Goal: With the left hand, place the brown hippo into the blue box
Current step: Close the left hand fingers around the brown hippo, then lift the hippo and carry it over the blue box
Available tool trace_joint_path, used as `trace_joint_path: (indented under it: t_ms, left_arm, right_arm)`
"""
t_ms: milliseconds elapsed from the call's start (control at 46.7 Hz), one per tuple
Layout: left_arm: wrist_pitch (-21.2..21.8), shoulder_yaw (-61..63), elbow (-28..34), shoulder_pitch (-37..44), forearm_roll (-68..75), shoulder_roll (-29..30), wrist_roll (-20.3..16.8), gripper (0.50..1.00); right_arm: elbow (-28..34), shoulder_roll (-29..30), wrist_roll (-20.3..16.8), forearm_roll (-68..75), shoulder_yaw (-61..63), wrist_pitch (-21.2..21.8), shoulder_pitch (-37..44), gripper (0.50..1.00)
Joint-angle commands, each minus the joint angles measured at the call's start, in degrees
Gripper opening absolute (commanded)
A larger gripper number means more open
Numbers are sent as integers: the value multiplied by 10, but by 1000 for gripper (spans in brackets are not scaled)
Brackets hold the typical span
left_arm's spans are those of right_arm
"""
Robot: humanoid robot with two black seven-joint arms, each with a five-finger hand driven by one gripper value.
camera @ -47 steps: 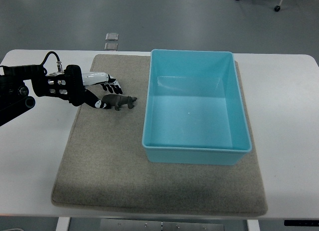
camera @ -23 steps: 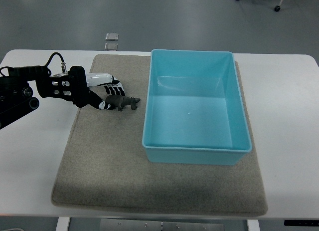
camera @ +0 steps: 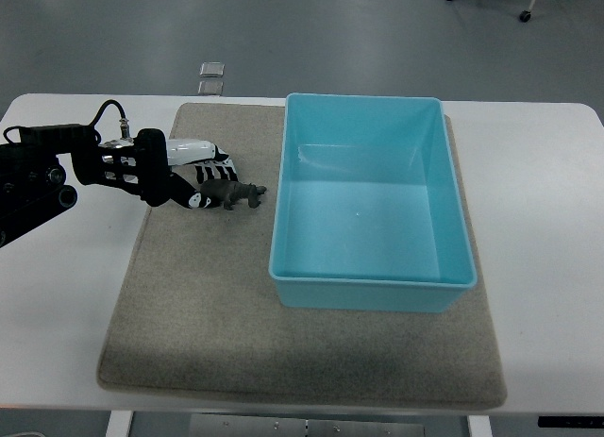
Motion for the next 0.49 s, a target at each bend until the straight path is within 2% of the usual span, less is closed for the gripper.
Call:
trace_joint_path:
  t_ms: [0,471]
  left_arm:
    - [0,0,0,0,0,3,0,500]
    - [5,-1,-2,-7,-2,24,0,500]
  right_arm:
    - [0,0,0,0,0,0,0,936]
    - [0,0,0,0,0,0,0,936]
